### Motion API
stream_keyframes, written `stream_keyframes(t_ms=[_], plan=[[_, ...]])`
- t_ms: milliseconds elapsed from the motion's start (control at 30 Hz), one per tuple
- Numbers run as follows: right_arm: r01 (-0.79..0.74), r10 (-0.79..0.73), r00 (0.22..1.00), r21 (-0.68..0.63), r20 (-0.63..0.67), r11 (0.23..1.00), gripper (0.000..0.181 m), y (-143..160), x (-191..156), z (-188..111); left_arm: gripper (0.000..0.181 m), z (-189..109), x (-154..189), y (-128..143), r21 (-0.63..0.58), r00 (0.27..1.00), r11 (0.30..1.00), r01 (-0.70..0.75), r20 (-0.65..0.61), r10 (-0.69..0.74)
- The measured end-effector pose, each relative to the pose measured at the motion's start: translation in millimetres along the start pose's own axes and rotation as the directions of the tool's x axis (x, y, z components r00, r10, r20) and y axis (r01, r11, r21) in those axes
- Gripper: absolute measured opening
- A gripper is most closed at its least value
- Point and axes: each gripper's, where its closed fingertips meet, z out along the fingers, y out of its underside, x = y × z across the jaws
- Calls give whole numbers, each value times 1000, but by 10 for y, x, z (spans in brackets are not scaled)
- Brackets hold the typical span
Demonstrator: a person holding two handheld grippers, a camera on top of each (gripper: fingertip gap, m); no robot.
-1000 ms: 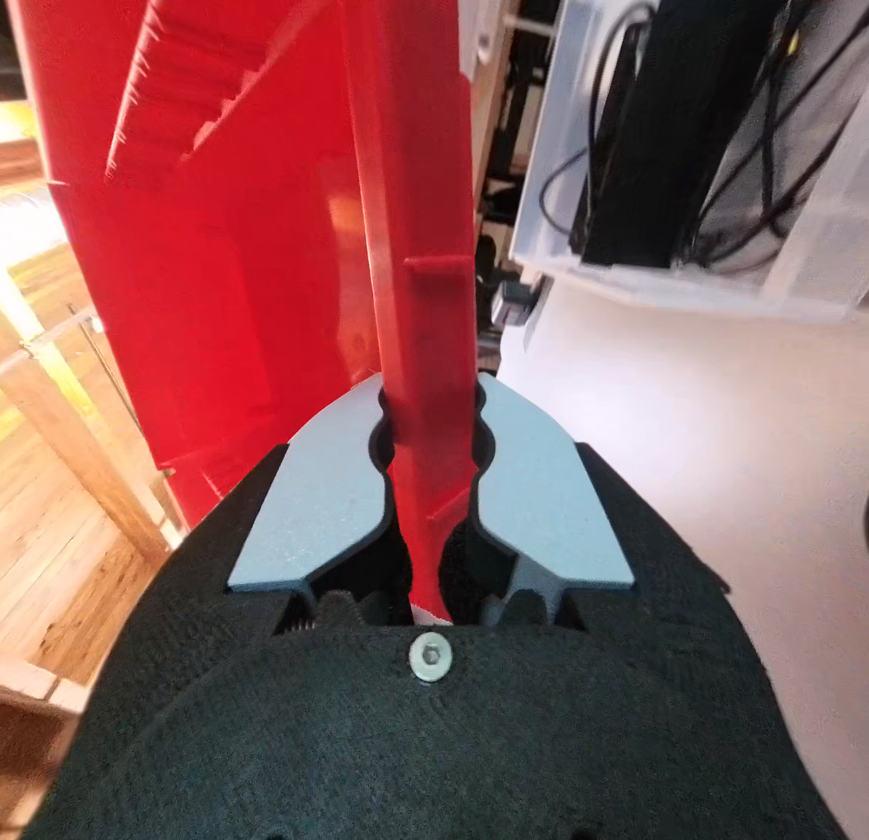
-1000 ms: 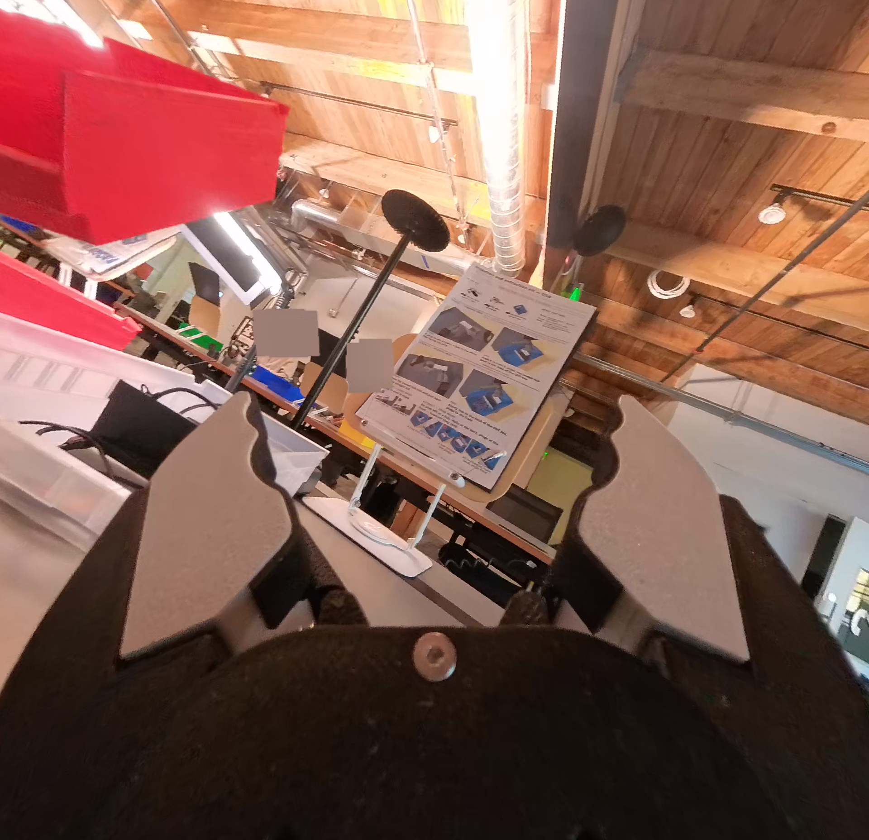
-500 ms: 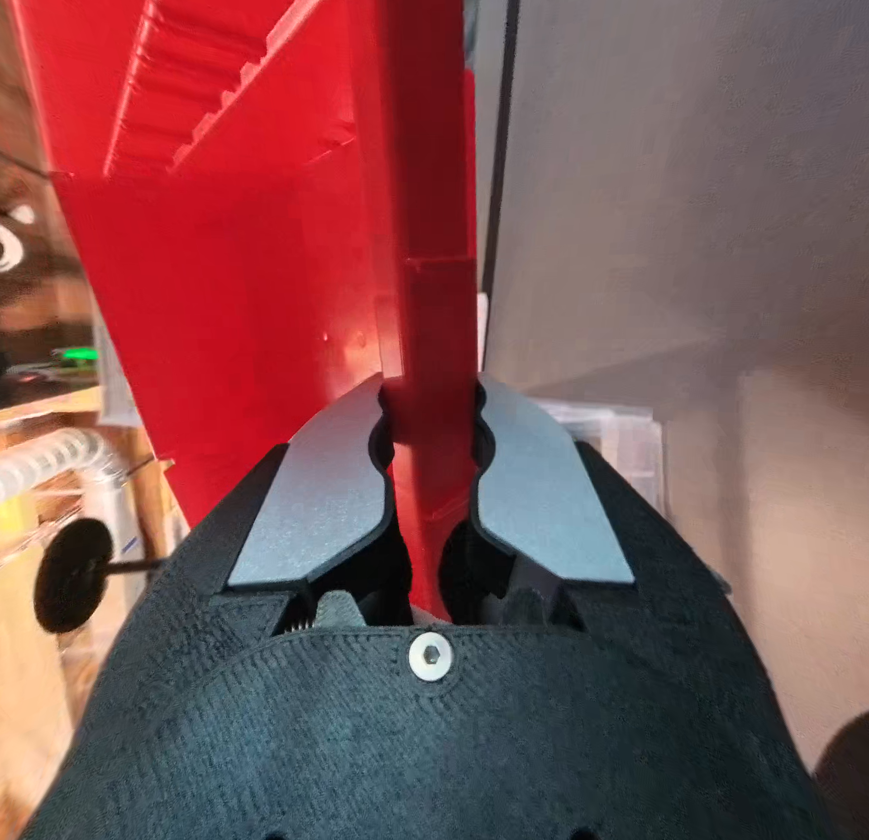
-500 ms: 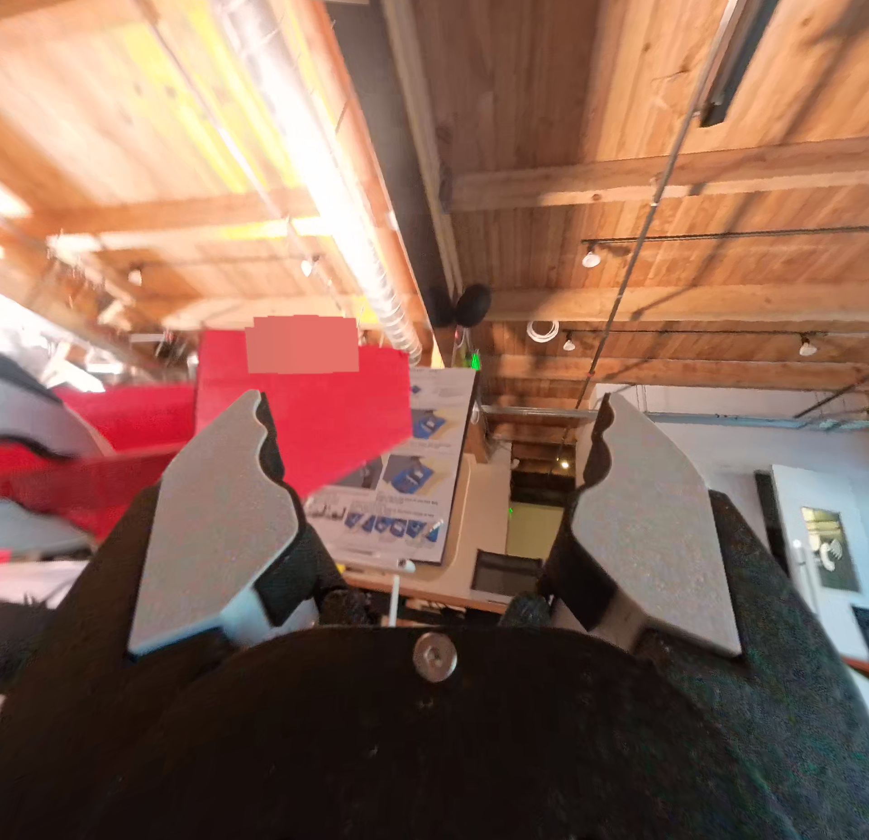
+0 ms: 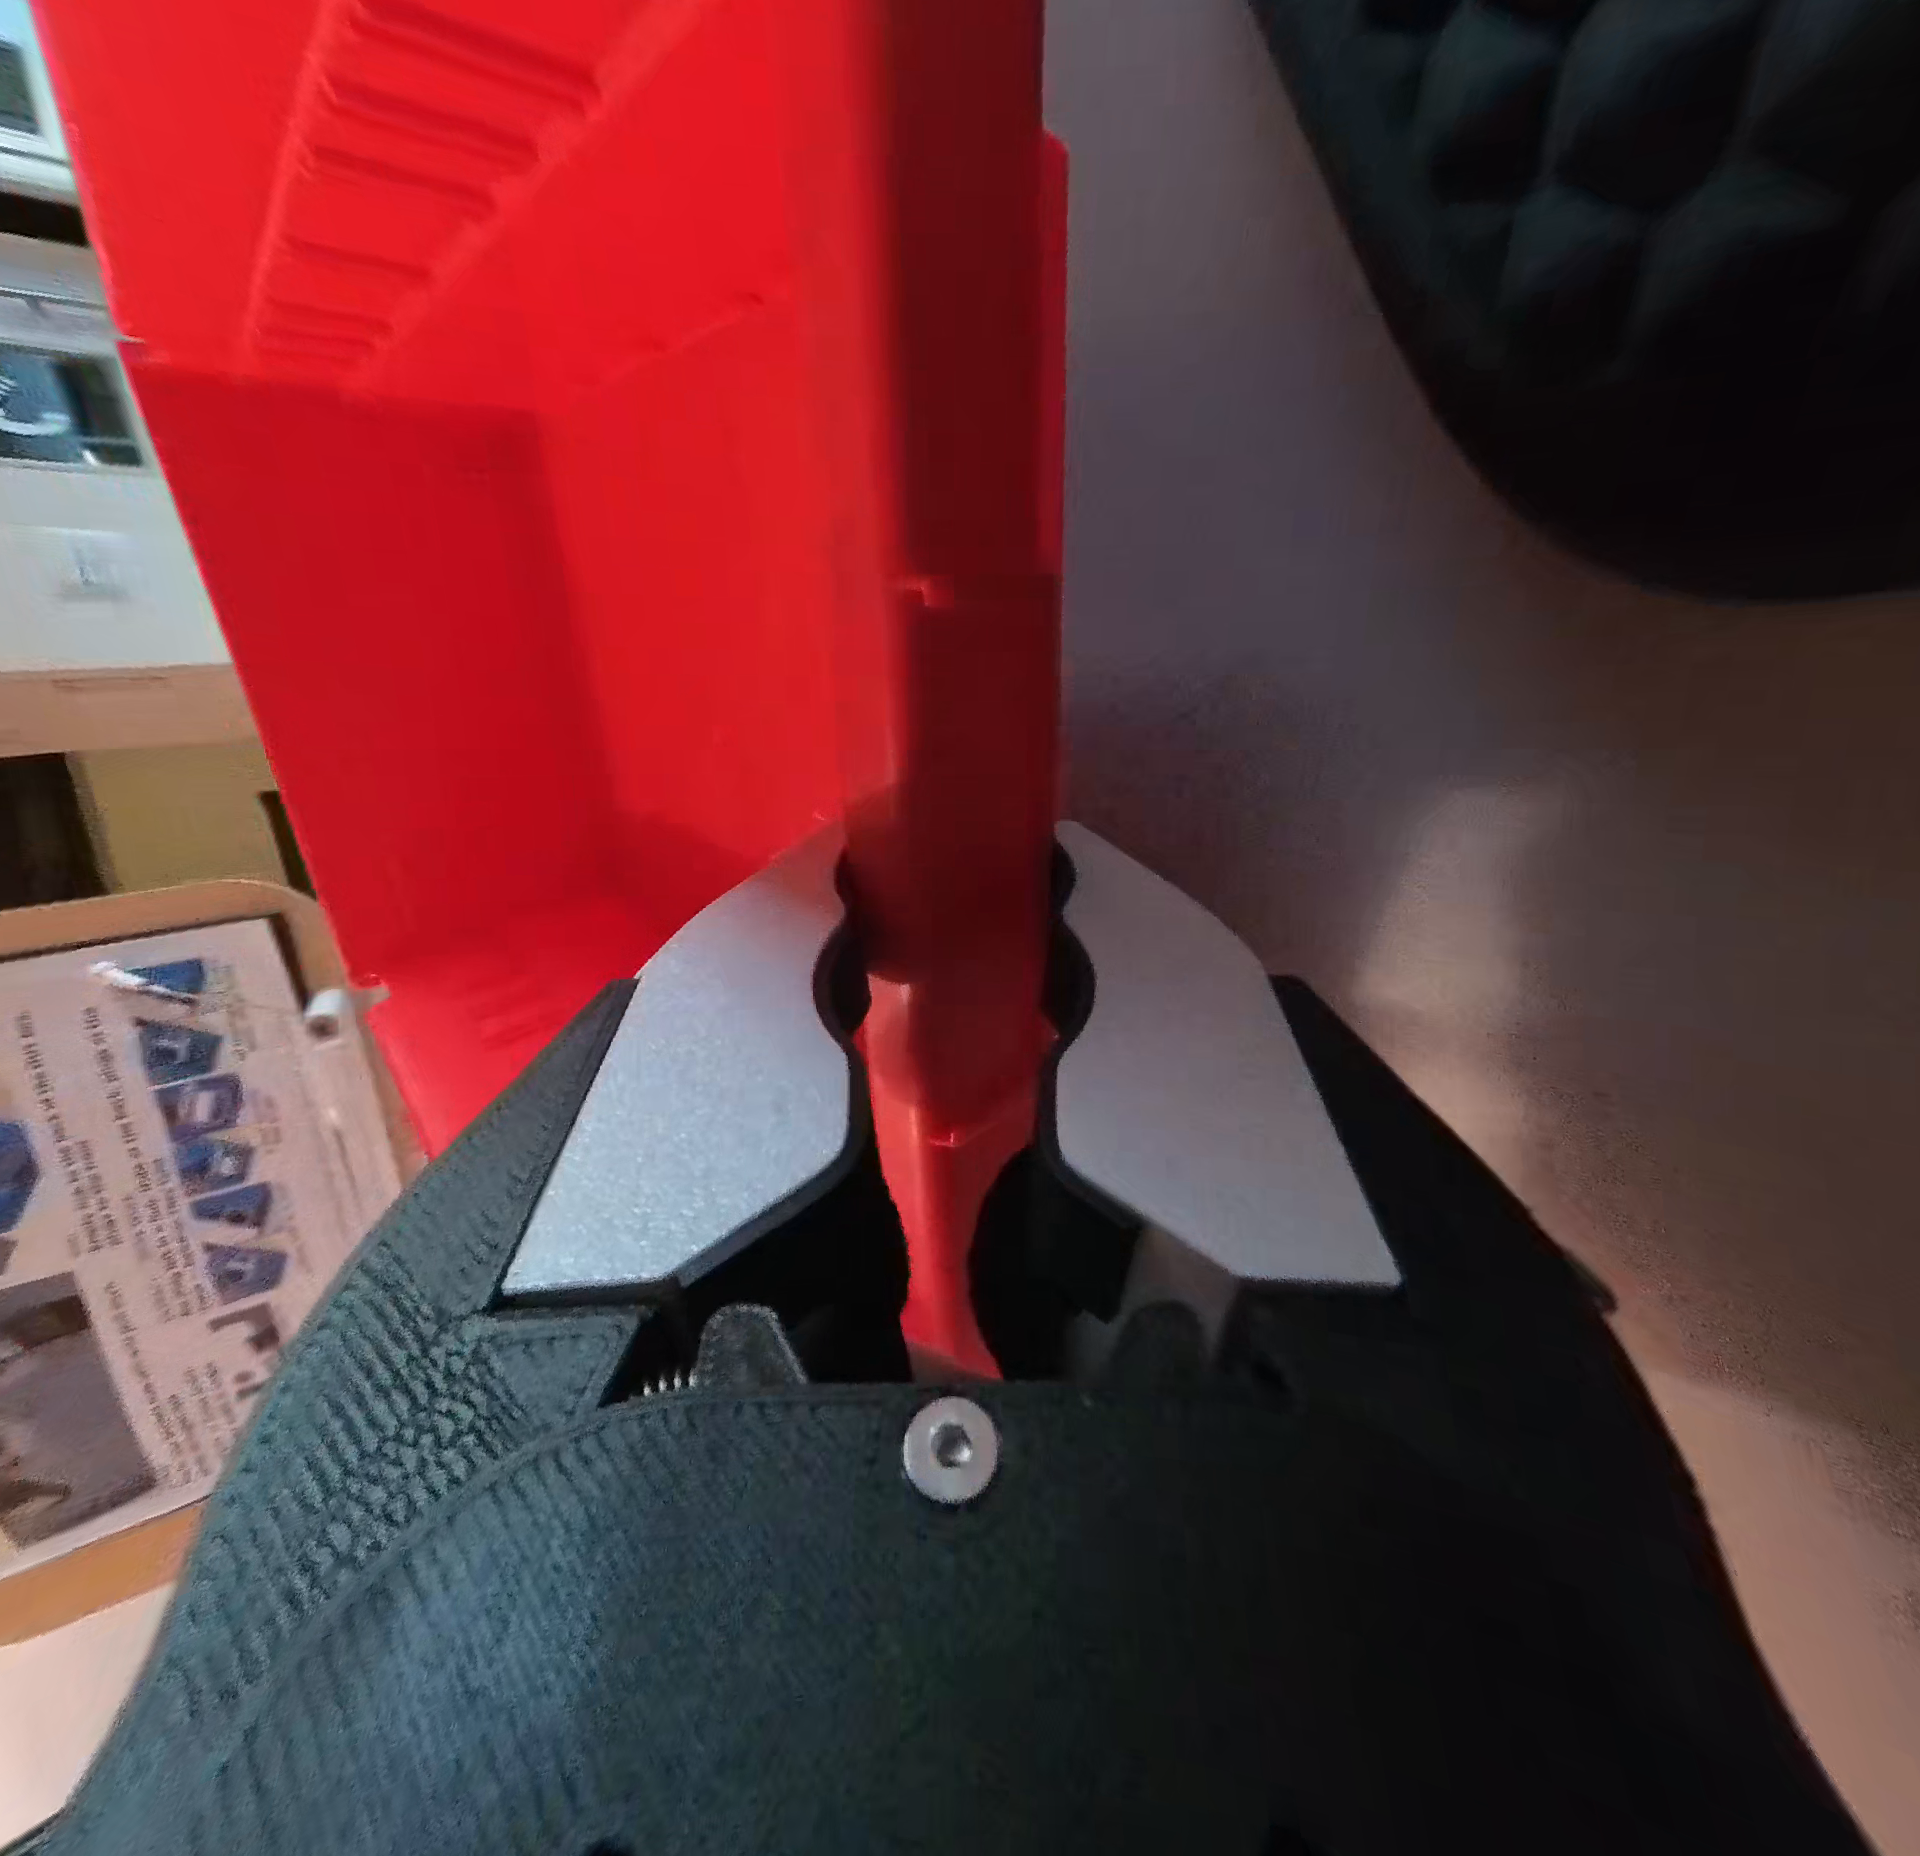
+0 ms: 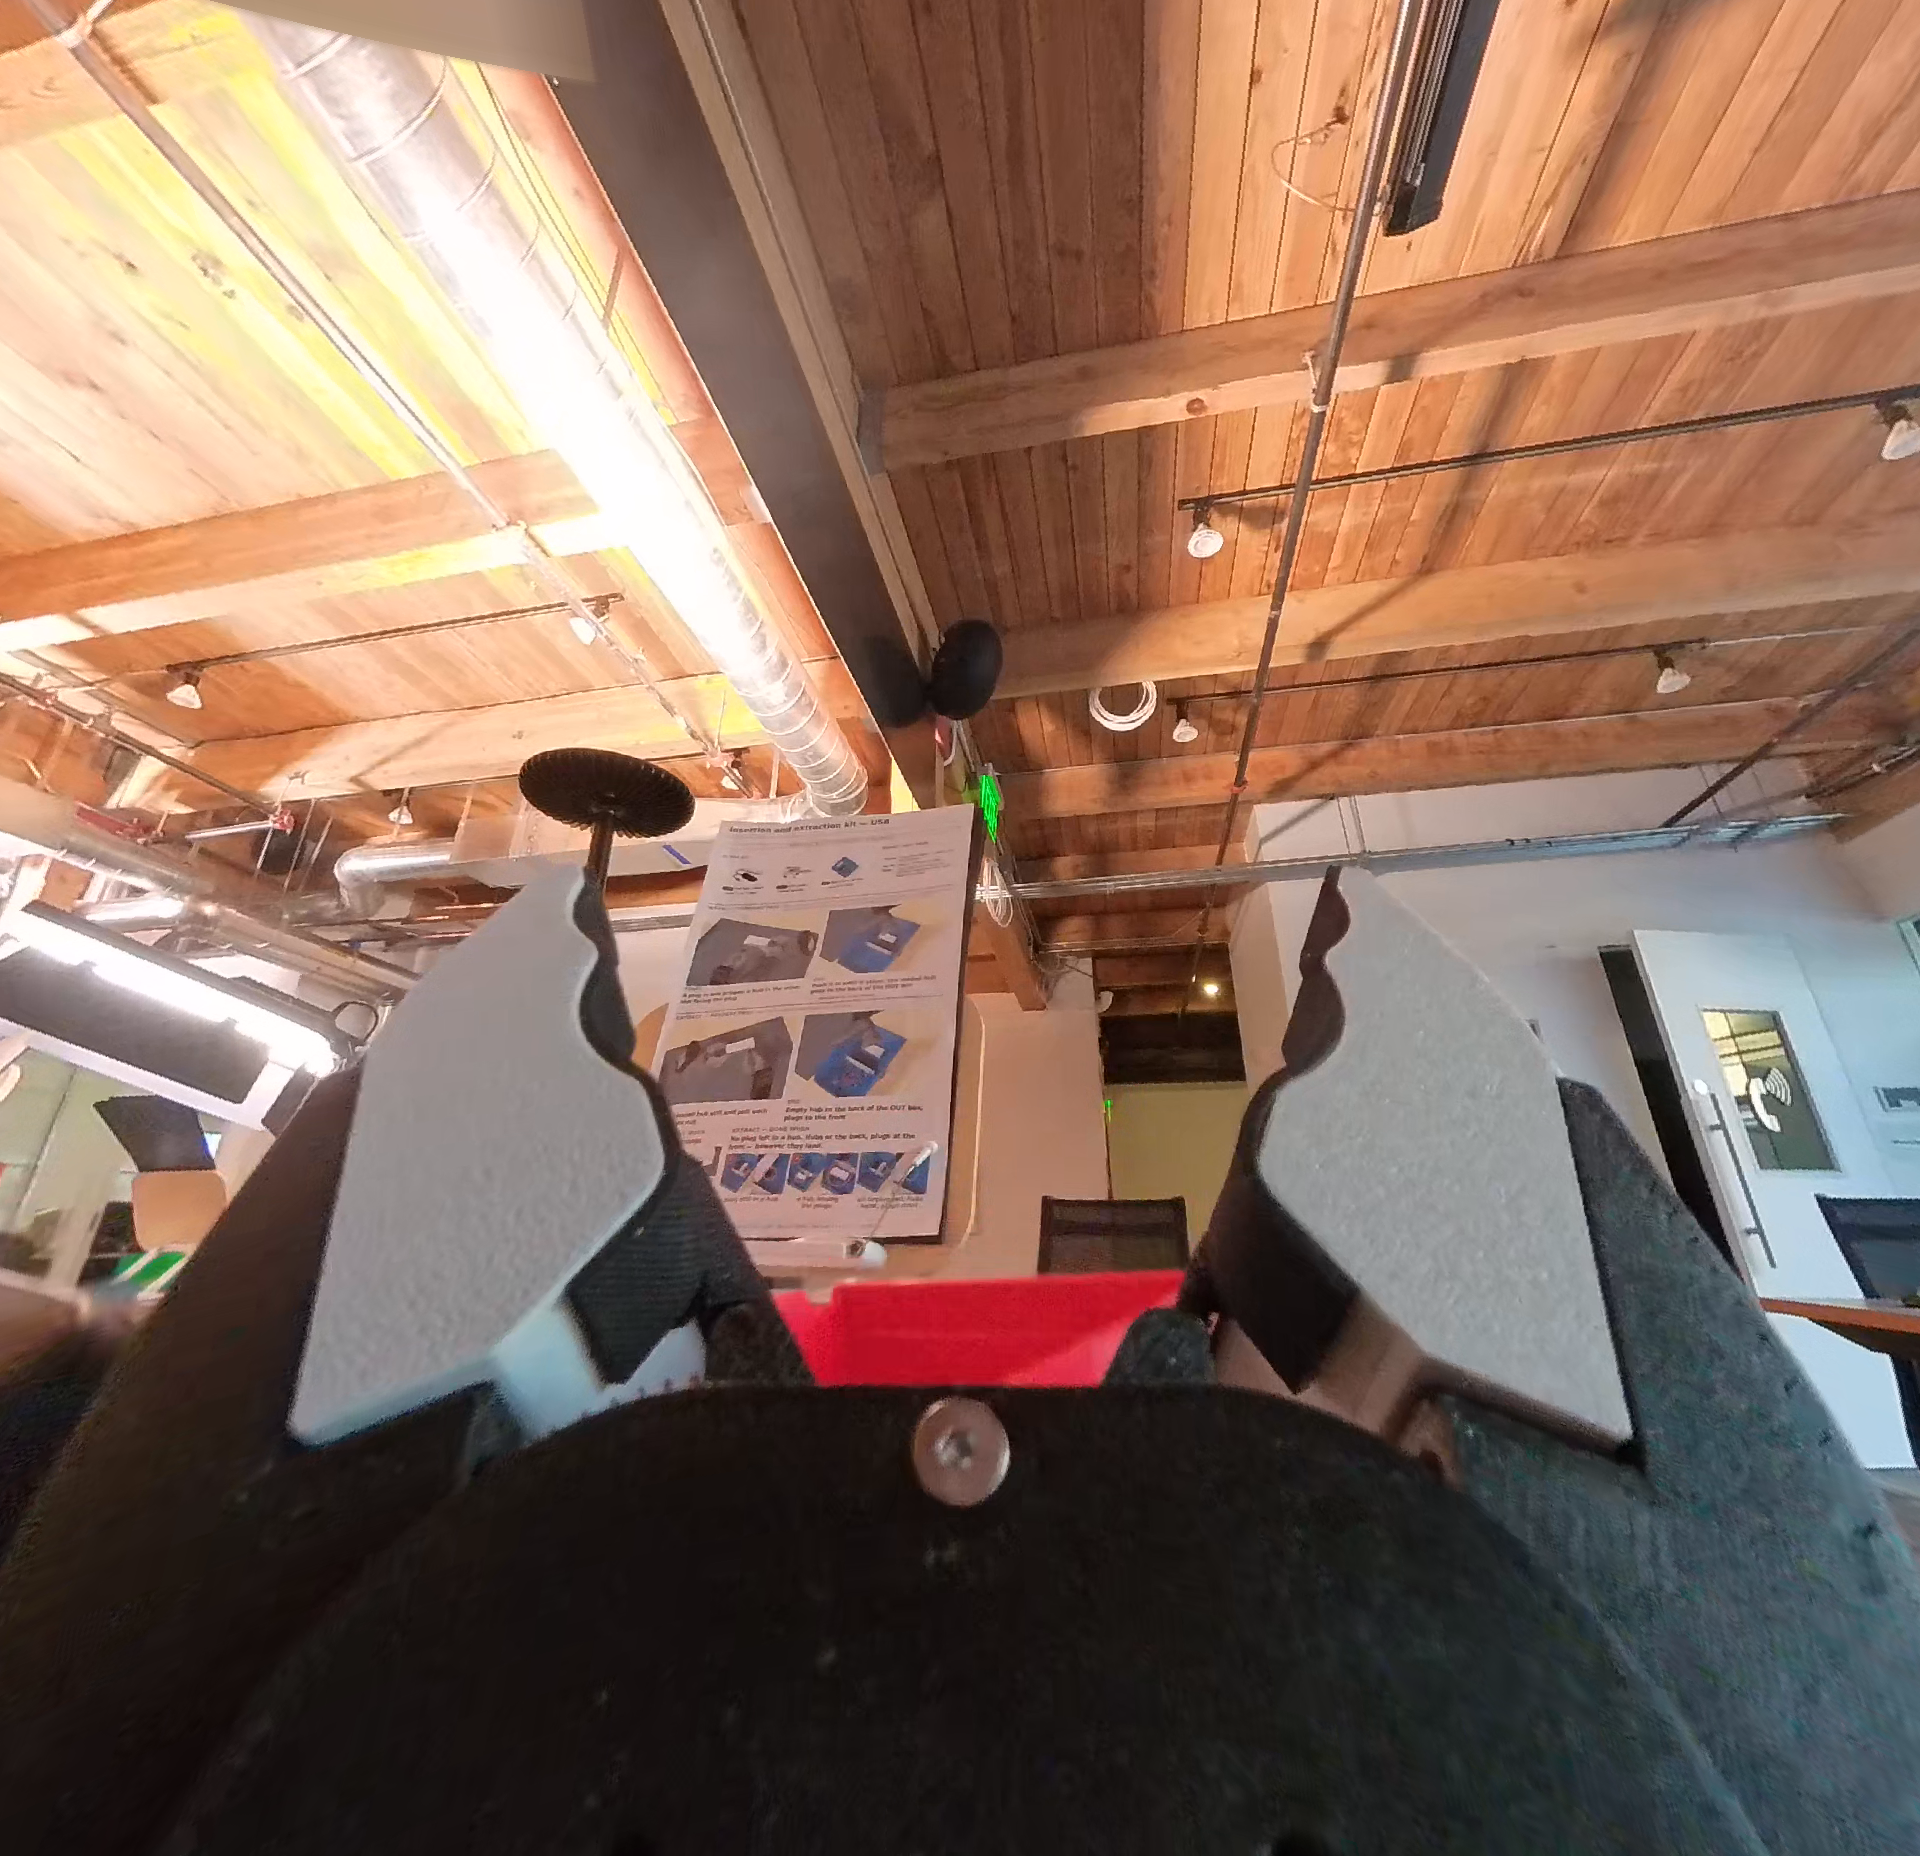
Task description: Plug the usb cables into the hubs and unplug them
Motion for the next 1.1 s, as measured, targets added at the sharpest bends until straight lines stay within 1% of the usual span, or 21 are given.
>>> stream_keyframes(t_ms=[133, 200, 233, 300, 400, 467, 533, 567, 600, 633, 667, 700, 767, 800, 833, 867, 900, 933, 967, 1067, 1100], plan=[[-6, 6, 1000, -5, -1, 1000, 124, 9, 2, 1, 32, 113, 97, 72, -29, 1000, 1000, 11, -14, -12], [-6, 6, 1000, -7, 3, 1000, 124, 11, -8, 2, 34, 53, 24, 44, 16, 998, 999, -30, 59, 29], [-4, 4, 1000, -7, 4, 1000, 124, 10, -11, 1, 38, -11, -8, 9, 53, 996, 998, -32, 84, 27], [1, -1, 1000, -7, 8, 1000, 124, 5, -20, 0, 57, -200, -80, -42, 135, 992, 989, 58, 106, -72], [32, -32, 999, -2, 30, 999, 124, -14, -72, -2, 58, -731, -332, -19, 315, 943, 926, 207, 187, -274], [87, -87, 992, 12, 95, 996, 120, -37, -218, -7, 58, -1118, -504, 180, 389, 883, 879, 276, 258, -392], [164, -162, 953, 13, 255, 986, 99, 3, -564, -55, 58, -1340, -543, 567, 351, 831, 867, 354, 307, -464], [213, -189, 914, -28, 359, 977, 85, 110, -784, -116, 58, -1373, -492, 787, 306, 815, 863, 402, 310, -490], [292, -199, 847, -119, 492, 949, 57, 322, -1025, -222, 58, -1362, -403, 1004, 253, 805, 858, 448, 303, -510], [396, -177, 747, -215, 640, 893, 40, 595, -1271, -372, 59, -1315, -284, 1206, 198, 802, 850, 487, 284, -526], [512, -138, 648, -295, 749, 807, 42, 899, -1441, -537, 59, -1247, -147, 1392, 138, 802, 842, 522, 258, -539], [636, -119, 585, -363, 803, 681, 46, 1219, -1478, -675, 59, -1174, -6, 1569, 70, 804, 834, 547, 235, -547], [818, -84, 492, -427, 866, 386, 77, 1762, -1353, -947, 58, -1036, 245, 1867, -65, 822, 830, 553, 202, -532], [859, -36, 466, -442, 884, 258, 79, 1956, -1263, -1100, 52, -983, 351, 1948, -103, 833, 831, 546, 177, -525], [873, -45, 474, -462, 879, 154, 63, 2081, -1136, -1156, 33, -978, 360, 1880, -27, 817, 824, 565, 152, -556], [889, -73, 456, -450, 887, 88, 47, 2115, -1036, -1162, 22, -969, 429, 1882, -27, 811, 814, 580, 110, -574], [892, -83, 451, -445, 889, 80, 37, 2115, -997, -1161, 22, -978, 432, 1915, -29, 795, 798, 602, 115, -595], [884, -70, 466, -460, 882, 85, 37, 2106, -973, -1168, 22, -1002, 444, 1968, -53, 790, 790, 610, 117, -602], [876, -58, 481, -477, 875, 71, 37, 2101, -916, -1176, 22, -1039, 457, 2050, -90, 784, 780, 619, 125, -608], [848, -53, 529, -531, 847, -12, 39, 2122, -604, -1188, 22, -1215, 495, 2487, -190, 736, 712, 676, 216, -641], [835, -49, 546, -548, 836, -44, 39, 2123, -466, -1199, 3, -1343, 487, 2677, -206, 725, 699, 685, 280, -629]])
